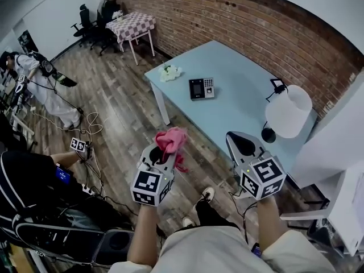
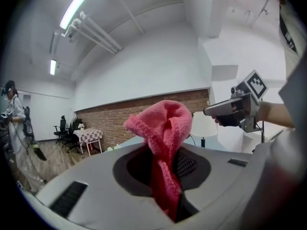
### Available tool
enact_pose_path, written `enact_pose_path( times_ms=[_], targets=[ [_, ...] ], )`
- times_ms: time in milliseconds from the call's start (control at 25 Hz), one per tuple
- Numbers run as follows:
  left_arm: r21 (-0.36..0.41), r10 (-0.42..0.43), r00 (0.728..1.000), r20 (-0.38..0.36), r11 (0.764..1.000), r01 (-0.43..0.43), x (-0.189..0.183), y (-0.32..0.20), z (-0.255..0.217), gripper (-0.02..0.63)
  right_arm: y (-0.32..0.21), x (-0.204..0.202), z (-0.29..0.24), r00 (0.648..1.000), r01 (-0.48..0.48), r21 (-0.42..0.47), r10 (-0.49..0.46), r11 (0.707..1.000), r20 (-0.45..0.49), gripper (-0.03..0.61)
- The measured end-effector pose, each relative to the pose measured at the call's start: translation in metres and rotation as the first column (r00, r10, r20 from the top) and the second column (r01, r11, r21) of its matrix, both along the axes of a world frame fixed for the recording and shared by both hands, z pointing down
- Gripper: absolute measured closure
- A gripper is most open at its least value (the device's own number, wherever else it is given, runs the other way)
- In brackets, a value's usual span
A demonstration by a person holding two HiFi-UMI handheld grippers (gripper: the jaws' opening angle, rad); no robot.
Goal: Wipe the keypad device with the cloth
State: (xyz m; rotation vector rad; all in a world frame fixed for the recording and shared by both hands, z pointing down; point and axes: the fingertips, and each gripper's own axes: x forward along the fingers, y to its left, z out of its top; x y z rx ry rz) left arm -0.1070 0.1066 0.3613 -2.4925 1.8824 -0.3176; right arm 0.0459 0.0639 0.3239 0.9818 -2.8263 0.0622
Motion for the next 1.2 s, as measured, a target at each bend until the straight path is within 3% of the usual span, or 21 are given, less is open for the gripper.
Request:
enact_pose_path(
  times_ms=[600,1200],
  targets=[
    [0.084,0.001,1.0,0.023,0.996,-0.003,0.031,0.1,-0.024,0.512,0.096,0.017,-0.016,1.0,0.019,0.05,-0.019,0.999,-0.005,0.571],
    [0.077,0.042,0.998,0.053,0.996,-0.046,0.041,0.109,-0.02,0.512,0.109,0.017,-0.002,0.999,0.01,0.044,-0.008,0.999,-0.036,0.571]
  ],
)
